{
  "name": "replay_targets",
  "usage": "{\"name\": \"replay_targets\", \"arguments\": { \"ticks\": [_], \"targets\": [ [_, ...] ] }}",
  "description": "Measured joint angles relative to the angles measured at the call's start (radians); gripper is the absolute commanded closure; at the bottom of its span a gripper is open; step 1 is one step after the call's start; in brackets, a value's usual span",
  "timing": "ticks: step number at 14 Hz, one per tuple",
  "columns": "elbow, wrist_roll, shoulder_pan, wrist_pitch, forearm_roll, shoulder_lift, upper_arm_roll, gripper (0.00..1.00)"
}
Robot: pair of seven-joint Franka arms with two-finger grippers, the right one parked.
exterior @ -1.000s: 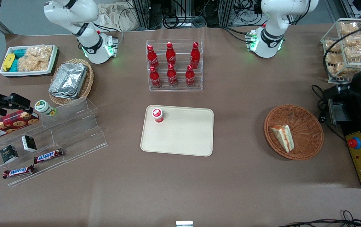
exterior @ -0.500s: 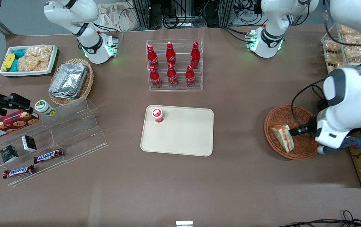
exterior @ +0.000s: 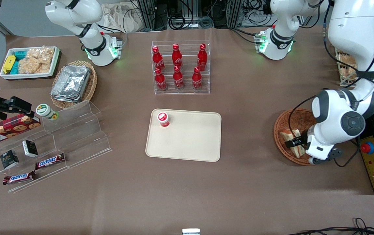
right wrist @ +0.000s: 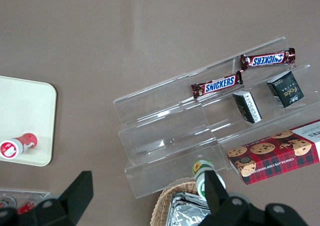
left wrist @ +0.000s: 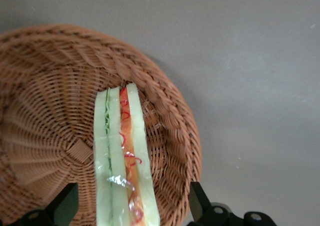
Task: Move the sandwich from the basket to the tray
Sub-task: 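Move the left gripper down over the sandwich in the wicker basket, then close the left gripper on the sandwich and lift it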
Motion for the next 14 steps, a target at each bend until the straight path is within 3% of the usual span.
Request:
{"name": "replay_targets", "arguments": {
  "ticks": [2,4,6,7,10,14],
  "targets": [
    [-0.048,0.000,0.000,0.054,0.000,0.002,0.000,0.23],
    [-0.061,0.000,0.001,0.063,0.000,0.003,0.001,0.59],
    [-0.060,0.000,0.001,0.063,0.000,0.002,0.001,0.84],
    [-0.059,0.000,0.001,0.063,0.000,0.000,0.001,0.91],
    [-0.033,0.000,0.001,0.018,0.000,-0.020,0.001,0.98],
    [0.104,0.018,-0.001,-0.212,0.002,-0.110,-0.001,1.00]
  ]
}}
